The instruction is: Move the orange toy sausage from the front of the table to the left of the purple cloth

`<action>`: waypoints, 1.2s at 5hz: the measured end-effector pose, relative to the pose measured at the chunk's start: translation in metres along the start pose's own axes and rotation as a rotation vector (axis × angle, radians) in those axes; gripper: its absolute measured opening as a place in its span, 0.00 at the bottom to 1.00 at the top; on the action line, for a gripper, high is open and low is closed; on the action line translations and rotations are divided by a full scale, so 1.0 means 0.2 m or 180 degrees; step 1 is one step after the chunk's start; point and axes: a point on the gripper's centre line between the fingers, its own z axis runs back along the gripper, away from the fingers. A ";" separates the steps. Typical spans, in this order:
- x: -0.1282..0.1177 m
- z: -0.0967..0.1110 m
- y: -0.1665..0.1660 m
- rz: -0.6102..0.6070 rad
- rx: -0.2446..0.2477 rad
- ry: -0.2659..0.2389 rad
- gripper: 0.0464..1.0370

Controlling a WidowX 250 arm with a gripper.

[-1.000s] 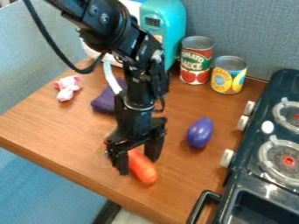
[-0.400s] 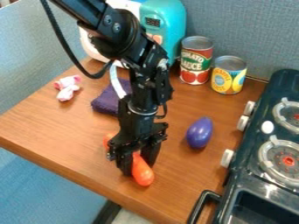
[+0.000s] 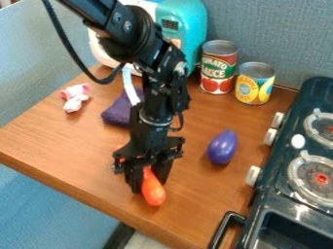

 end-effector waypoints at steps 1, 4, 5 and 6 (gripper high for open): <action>0.00 -0.01 0.02 -0.0074 -0.0006 -0.0013 0.52; 0.37 0.08 0.31 0.0722 -0.0359 0.0080 0.52; 0.47 0.06 0.41 0.0973 -0.0484 0.0244 0.52; 0.54 0.03 0.43 0.1045 -0.0491 0.0326 0.52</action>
